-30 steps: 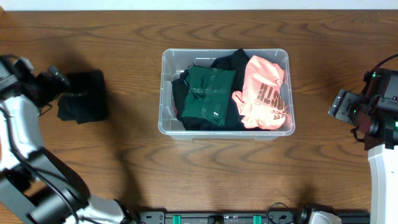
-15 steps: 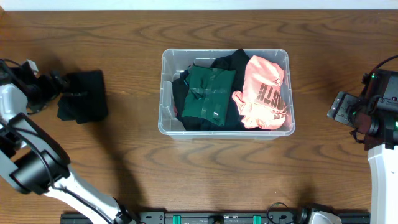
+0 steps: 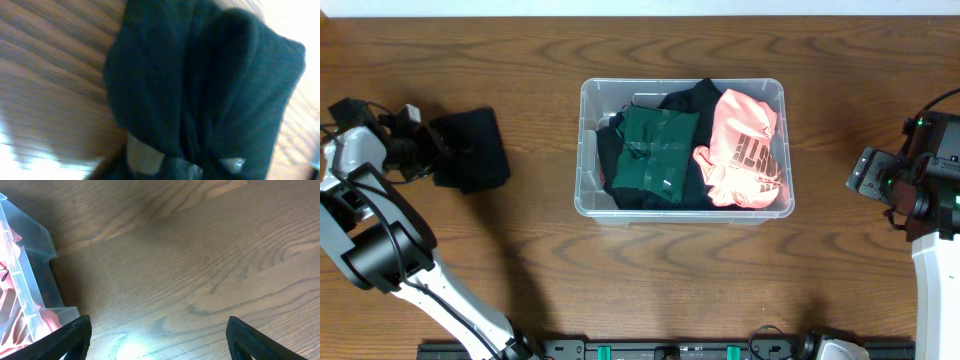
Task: Pack container
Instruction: 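Grasp the black folded garment with the left gripper, then carry the black garment into the bin and press it down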
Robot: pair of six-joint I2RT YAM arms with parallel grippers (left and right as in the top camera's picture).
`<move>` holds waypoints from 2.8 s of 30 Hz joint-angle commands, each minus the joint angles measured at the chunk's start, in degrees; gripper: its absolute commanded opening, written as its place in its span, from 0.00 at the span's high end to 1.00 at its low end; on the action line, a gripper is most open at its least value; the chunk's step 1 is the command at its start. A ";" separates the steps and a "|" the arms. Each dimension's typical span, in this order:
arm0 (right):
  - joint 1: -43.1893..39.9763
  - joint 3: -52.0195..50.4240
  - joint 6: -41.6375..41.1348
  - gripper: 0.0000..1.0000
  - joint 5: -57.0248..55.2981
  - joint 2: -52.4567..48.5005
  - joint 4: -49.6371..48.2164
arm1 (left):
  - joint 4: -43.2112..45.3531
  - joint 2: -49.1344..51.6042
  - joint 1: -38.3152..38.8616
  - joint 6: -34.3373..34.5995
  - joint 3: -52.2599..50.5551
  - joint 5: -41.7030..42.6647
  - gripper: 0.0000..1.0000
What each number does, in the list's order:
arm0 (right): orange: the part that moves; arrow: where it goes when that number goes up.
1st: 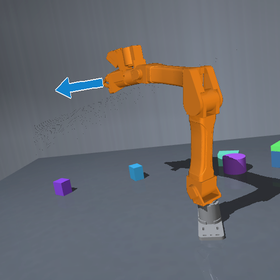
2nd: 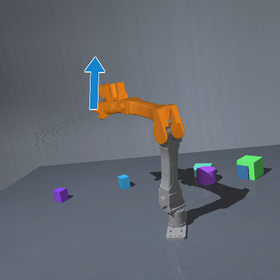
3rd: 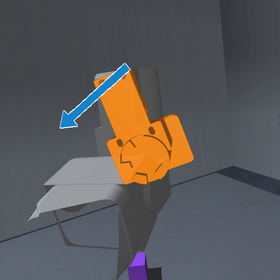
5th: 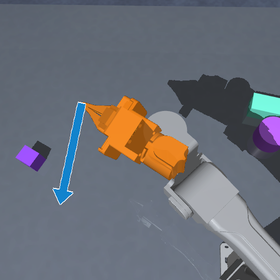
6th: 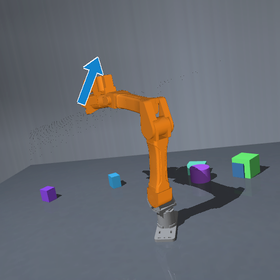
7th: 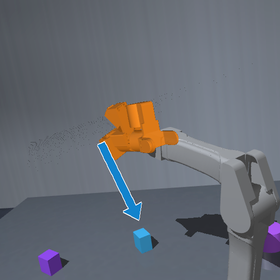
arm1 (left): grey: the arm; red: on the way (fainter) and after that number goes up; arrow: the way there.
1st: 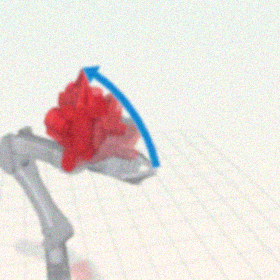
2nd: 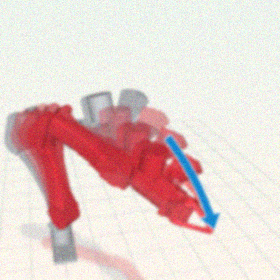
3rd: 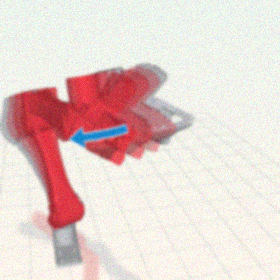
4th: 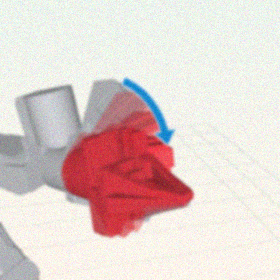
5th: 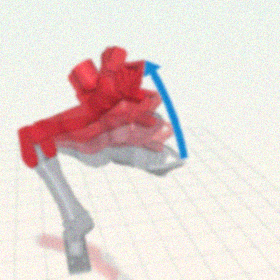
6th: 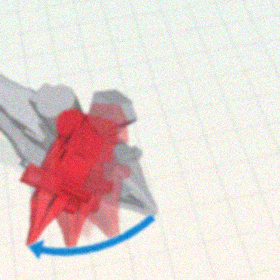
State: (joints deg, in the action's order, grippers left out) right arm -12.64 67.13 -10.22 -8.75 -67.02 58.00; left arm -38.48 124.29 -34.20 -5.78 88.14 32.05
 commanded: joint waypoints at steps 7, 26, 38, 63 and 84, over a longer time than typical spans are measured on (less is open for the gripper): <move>-0.46 0.63 1.31 0.16 0.02 0.26 0.02 | -4.31 -5.70 1.27 0.04 -0.24 10.62 0.94; -0.46 0.63 1.27 0.16 0.04 0.26 0.11 | -10.32 -40.68 32.15 7.34 -0.46 10.56 0.94; -0.46 0.63 1.27 0.16 0.22 0.26 0.50 | -0.20 -32.98 55.45 24.44 -2.05 -1.44 0.94; -0.46 0.63 1.27 0.15 0.22 0.26 0.59 | 1.75 -25.77 62.88 34.75 -1.53 -15.19 0.49; -0.46 0.63 1.29 0.15 1.11 0.26 0.57 | 11.52 -23.74 68.41 8.59 -1.42 -20.41 0.85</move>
State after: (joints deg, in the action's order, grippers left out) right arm -12.64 67.13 -9.82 -8.49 -67.02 58.52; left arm -26.63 96.79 33.98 5.43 86.13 9.87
